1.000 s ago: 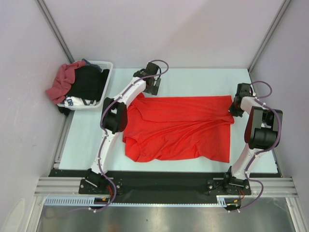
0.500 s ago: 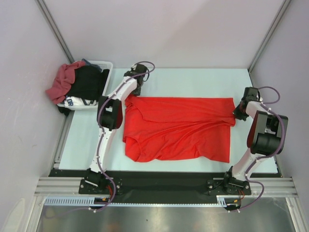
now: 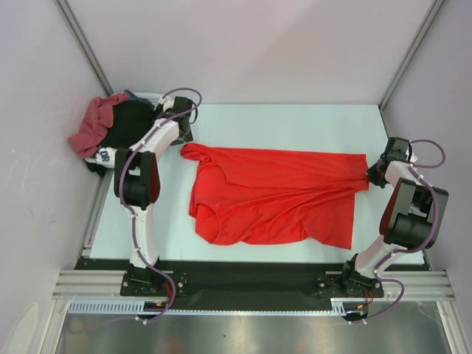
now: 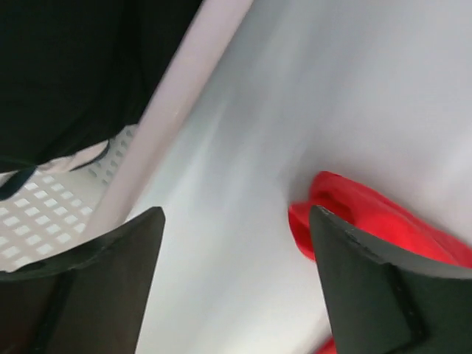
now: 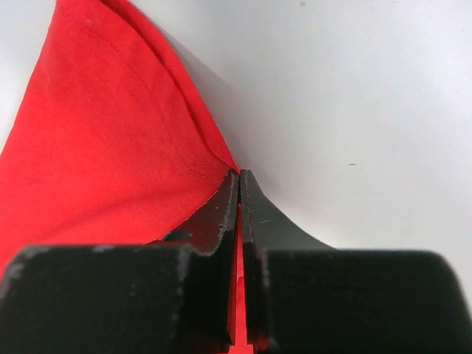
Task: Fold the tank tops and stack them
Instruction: Fold the tank top
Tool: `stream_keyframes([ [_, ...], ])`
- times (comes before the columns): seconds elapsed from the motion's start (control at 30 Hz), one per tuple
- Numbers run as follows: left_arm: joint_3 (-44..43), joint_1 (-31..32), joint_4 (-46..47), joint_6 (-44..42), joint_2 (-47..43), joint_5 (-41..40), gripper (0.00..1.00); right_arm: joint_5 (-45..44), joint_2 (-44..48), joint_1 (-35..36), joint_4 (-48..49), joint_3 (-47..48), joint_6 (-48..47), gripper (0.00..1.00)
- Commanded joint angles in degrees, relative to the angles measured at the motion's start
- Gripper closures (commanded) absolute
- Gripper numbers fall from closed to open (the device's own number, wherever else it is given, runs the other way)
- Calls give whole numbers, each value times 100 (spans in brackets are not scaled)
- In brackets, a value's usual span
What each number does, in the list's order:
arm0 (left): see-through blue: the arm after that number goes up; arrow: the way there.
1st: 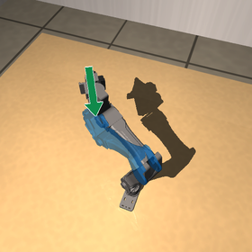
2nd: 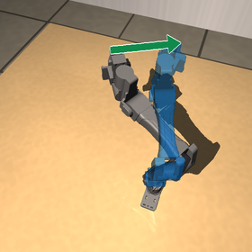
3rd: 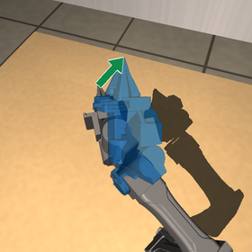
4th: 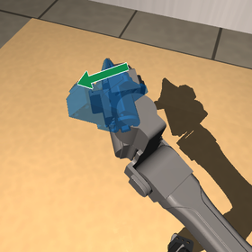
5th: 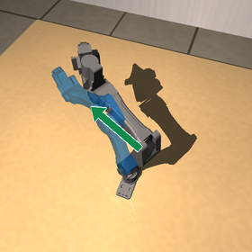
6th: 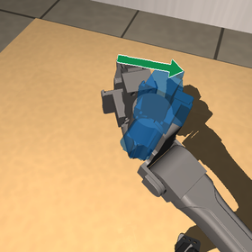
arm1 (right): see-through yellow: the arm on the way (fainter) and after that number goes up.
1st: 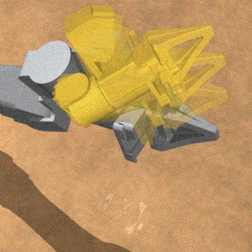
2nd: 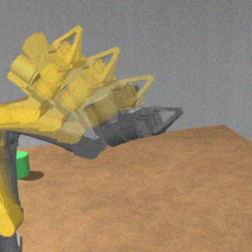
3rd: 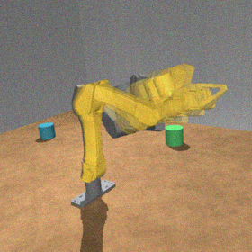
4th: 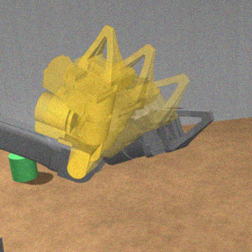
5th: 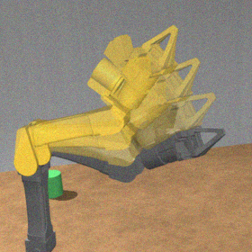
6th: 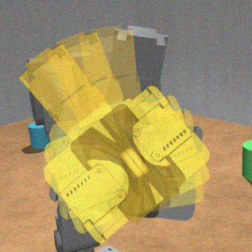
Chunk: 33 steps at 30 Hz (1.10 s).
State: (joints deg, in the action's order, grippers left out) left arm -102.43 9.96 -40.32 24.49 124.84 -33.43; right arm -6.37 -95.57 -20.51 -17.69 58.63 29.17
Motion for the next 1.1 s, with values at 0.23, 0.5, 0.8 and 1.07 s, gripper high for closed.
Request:
stream_keyframes([
  [0.23, -75, 428, 639, -94, -917, 530, 5, 154, 73, 135, 56, 456, -60, 42],
  [0.5, 996, 622, 1279, 38, -1470, 1365, 0, -575, -66, 697, -418, 956, -403, 24],
  [0.8, -180, 560, 525, 170, -49, 1339, 0, -1147, -1358, 663, -752, 2160, -307, 25],
  [1.07, -699, 235, 428, 319, 673, 1805, 2, -1007, -2158, 619, -859, 2759, -280, 24],
])
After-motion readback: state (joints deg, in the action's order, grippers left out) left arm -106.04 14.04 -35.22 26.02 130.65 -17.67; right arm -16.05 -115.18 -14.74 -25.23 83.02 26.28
